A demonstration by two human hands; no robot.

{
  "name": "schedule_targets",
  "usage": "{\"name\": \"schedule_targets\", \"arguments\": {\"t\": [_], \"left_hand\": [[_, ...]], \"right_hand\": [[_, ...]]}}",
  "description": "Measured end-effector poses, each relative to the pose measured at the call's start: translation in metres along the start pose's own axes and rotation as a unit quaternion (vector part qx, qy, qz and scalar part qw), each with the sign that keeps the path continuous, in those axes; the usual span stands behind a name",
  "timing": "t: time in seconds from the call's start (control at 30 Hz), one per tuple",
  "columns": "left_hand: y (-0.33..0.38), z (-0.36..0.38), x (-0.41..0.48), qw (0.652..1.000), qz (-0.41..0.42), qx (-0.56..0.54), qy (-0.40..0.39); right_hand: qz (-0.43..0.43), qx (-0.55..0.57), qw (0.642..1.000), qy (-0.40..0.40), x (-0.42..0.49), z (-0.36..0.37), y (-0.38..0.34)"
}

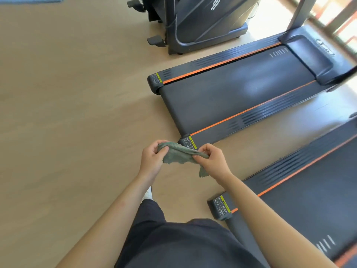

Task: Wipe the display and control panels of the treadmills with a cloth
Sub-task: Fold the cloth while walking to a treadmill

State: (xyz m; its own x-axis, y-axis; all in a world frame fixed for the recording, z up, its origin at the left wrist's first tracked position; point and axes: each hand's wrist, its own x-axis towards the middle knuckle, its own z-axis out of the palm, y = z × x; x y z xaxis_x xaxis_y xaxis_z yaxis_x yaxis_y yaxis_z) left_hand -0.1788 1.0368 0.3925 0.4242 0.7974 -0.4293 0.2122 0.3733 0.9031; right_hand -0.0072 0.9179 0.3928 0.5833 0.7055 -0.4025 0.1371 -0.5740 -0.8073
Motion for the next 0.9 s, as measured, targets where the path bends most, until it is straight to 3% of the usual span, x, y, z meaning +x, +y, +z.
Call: {"name": "schedule_targets", "arguments": {"t": [0.13,0.33,0.43,0.63,0.9], "left_hand": [[0.034,-0.028,0.087,0.999,-0.018,-0.001,-0.04],[0.108,-0.025,0.228,0.988,-0.024,0.121,-0.091],[0.148,0.003,0.298,0.98,-0.014,0.148,-0.13],[0.216,0.082,0.44,0.962,-0.045,0.144,-0.23],[0.318,0.198,0.564,0.942,-0.07,0.102,-0.312]], "right_hand": [[0.003,-0.079,0.996,0.028,0.062,0.017,-0.049],[0.104,0.07,0.99,0.058,0.162,0.011,-0.1],[0.135,0.174,0.971,0.094,0.221,-0.002,-0.115],[0.116,0.313,0.93,0.155,0.337,-0.053,-0.144],[0.072,0.376,0.882,0.276,0.448,-0.156,-0.198]]}}
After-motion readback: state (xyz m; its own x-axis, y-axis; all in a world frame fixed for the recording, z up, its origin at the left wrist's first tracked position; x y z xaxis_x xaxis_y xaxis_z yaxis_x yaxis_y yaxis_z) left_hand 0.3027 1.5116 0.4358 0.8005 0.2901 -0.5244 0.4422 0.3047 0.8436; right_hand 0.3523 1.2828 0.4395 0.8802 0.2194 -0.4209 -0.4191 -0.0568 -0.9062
